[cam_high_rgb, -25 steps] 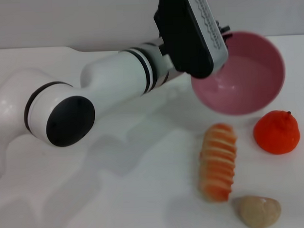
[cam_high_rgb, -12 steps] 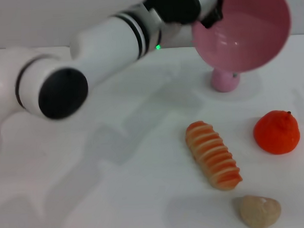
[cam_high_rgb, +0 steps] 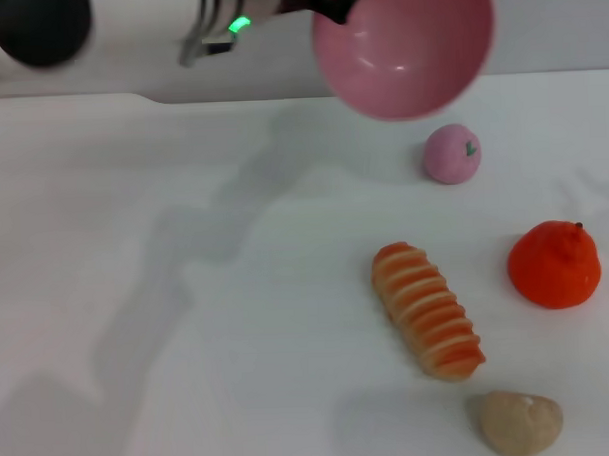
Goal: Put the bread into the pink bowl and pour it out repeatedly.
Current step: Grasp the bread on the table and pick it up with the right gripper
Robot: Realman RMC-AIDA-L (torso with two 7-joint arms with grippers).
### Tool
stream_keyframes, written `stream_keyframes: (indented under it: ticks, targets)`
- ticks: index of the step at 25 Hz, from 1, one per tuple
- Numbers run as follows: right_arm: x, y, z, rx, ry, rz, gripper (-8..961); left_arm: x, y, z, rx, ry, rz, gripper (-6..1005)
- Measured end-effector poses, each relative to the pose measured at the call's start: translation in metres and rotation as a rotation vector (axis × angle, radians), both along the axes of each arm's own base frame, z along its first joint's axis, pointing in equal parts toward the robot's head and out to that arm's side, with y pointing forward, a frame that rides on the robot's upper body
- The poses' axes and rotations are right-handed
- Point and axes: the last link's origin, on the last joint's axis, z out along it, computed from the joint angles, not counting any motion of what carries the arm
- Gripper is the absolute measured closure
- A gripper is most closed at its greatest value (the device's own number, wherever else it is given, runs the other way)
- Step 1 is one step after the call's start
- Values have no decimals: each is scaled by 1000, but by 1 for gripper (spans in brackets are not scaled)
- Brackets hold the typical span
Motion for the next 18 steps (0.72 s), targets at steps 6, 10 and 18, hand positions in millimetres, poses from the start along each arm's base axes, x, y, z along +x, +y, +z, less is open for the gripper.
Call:
stream_keyframes:
  ticks: [6, 10, 18]
  targets:
    - [-3, 5, -12, -58, -50, -5, 630, -26, 11, 41, -178, -34, 269, 905]
    - [-5, 12, -21, -114, -69, -18, 629, -41, 9, 54, -245, -14, 350, 904]
    - [-20, 32, -42, -327, -203, -59, 629, -84, -19, 64, -409, 148, 488, 904]
